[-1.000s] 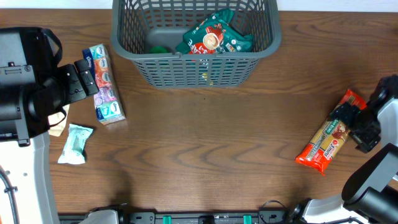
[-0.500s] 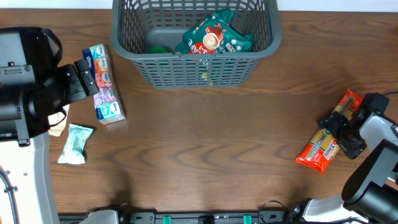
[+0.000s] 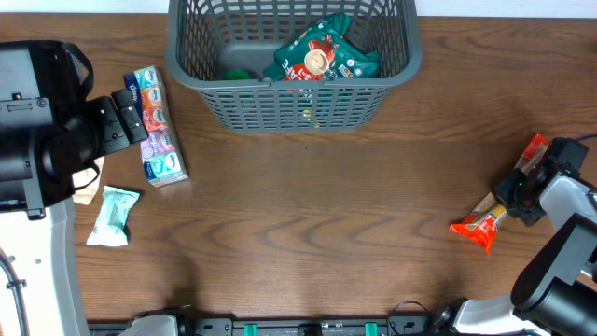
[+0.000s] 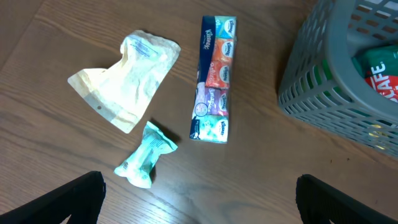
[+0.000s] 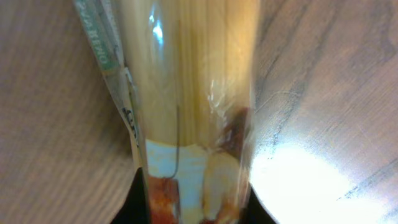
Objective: Pack container
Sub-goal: 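Lower the right gripper onto the spaghetti pack and grasp it, then lift the spaghetti pack and place it into the basket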
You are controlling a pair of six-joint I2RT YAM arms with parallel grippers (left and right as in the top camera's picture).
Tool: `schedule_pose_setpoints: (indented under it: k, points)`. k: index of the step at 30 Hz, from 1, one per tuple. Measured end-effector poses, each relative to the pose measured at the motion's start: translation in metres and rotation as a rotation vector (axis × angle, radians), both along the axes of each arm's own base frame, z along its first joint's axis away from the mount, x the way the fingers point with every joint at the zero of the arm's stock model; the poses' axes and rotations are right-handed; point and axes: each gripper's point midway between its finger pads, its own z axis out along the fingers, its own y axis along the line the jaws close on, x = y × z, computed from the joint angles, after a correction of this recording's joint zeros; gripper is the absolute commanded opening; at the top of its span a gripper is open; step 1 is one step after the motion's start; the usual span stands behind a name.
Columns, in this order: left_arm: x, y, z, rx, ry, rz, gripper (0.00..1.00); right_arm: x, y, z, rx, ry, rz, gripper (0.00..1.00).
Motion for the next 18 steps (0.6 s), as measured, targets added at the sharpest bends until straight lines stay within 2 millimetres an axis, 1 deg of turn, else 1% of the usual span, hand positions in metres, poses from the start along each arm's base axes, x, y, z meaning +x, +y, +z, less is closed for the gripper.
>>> schedule_pose_setpoints:
  k: [3, 6, 7, 9, 10, 12, 14, 16, 17, 18]
  points:
    - [0.000, 0.000, 0.000, 0.000, 0.000, 0.000, 0.99, 0.008, 0.003, 0.005, 0.019, -0.024, 0.014, 0.01]
    - [0.000, 0.000, 0.000, 0.000, 0.000, 0.000, 0.99, 0.017, 0.013, 0.015, 0.046, -0.016, 0.059, 0.01]
    - [0.000, 0.000, 0.000, 0.000, 0.001, 0.000, 0.99, 0.023, 0.017, 0.021, 0.046, -0.018, 0.090, 0.01]
    - [0.000, 0.000, 0.000, 0.000, 0.000, 0.000, 0.99, 0.043, 0.023, 0.042, 0.027, -0.041, 0.168, 0.01]
    - [0.000, 0.000, 0.000, 0.000, 0.000, 0.000, 0.99, 0.059, 0.027, 0.059, 0.003, -0.070, 0.226, 0.01]
    - [0.000, 0.000, 0.000, 0.000, 0.000, 0.000, 0.99, 0.096, 0.037, 0.100, -0.063, -0.150, 0.355, 0.01]
    - [0.000, 0.000, 0.000, 0.000, 0.000, 0.000, 0.99, 0.134, 0.053, 0.151, -0.151, -0.261, 0.493, 0.01]
    - [0.000, 0.000, 0.000, 0.000, 0.000, 0.000, 0.99, 0.162, 0.075, 0.202, -0.245, -0.362, 0.629, 0.01]
    - [0.000, 0.000, 0.000, 0.000, 0.000, 0.000, 0.98, 0.177, 0.093, 0.236, -0.309, -0.432, 0.721, 0.01]
    - [0.000, 0.000, 0.000, 0.000, 0.000, 0.001, 0.99, 0.185, 0.107, 0.260, -0.356, -0.482, 0.787, 0.01]
